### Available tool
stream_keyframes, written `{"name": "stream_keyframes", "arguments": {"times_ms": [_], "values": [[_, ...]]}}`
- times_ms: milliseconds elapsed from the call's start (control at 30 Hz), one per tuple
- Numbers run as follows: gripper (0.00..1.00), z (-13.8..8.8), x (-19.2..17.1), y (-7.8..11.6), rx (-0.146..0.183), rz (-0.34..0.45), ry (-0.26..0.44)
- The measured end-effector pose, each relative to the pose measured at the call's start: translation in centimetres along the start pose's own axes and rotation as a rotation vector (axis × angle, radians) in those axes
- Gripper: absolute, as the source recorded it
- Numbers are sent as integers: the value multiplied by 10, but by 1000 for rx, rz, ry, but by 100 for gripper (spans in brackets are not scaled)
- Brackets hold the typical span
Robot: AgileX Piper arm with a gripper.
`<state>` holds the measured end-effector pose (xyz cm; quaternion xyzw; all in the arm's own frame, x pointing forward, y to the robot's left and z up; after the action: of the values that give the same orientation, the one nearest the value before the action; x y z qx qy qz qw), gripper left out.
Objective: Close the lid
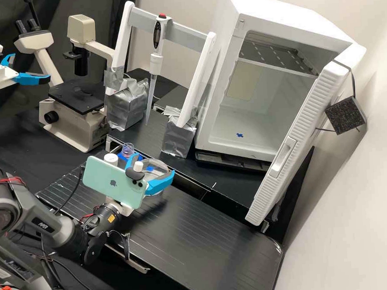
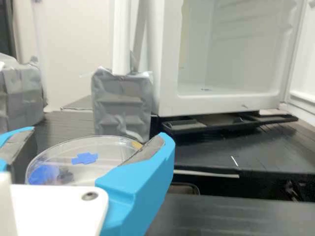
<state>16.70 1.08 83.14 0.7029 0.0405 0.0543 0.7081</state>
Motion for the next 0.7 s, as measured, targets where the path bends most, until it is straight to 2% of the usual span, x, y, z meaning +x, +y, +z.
{"name": "stream_keyframes", "arguments": {"times_ms": [167,333,433,700], "values": [[0,1,0,-1,-1,-11,-3],[0,3,0,-3,-19,-42,-3],[0,6,-2,-3,-43,-64,-5],[0,13,-8,0,-40,-101,-22]]}}
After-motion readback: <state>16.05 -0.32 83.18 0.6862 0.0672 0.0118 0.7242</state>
